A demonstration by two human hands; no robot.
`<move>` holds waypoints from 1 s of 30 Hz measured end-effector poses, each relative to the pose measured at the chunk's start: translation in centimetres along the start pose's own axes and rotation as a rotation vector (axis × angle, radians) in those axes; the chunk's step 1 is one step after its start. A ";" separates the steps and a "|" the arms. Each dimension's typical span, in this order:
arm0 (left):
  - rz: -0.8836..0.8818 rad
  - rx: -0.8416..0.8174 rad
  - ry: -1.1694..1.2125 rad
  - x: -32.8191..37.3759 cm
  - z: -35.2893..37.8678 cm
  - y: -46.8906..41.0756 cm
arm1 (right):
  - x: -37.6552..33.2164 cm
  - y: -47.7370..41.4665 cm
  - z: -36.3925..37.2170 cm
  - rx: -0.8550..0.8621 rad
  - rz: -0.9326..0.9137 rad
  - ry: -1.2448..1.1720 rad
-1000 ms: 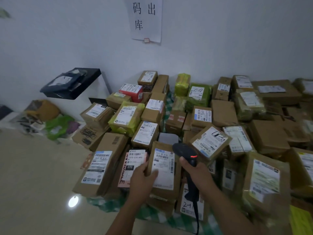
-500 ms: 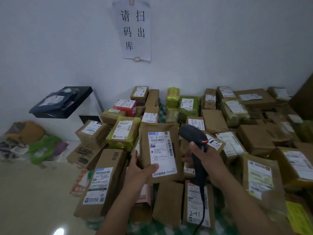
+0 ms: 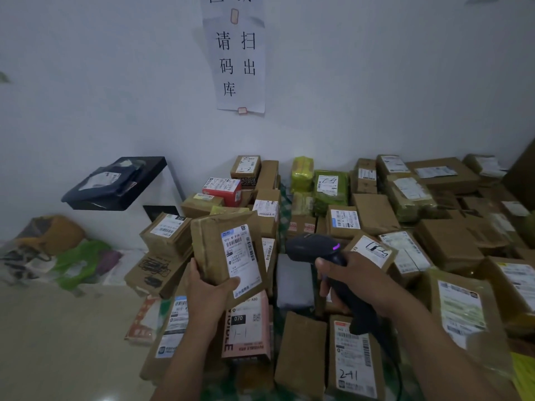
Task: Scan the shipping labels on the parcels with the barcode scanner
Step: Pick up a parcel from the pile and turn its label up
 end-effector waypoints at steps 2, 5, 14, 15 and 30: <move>-0.001 0.004 -0.018 -0.8 0.1 -0.6 | -0.1 0.0 0.2 -0.022 0.000 0.007; 0.010 0.013 -0.028 -0.8 0.1 -0.5 | -0.1 -0.1 0.5 -0.042 0.002 0.012; -0.109 -0.084 0.020 0.4 -0.4 0.9 | 0.4 -1.0 0.5 -0.011 0.003 0.025; -0.160 -0.126 0.043 0.3 -0.4 0.9 | 0.6 -1.3 0.5 -0.003 0.007 0.013; -0.038 -0.093 -0.300 -1.6 -2.6 1.8 | 4.8 -4.1 3.8 -0.095 0.106 -0.017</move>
Point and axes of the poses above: each hand's wrist, its own y-axis away from the middle knuckle, its own z-axis out of the palm, x = y × z, the point moved 4 cm from there along -y, towards the middle knuckle, and after that the axes turned 15 degrees about x, right-handed, at the moved point
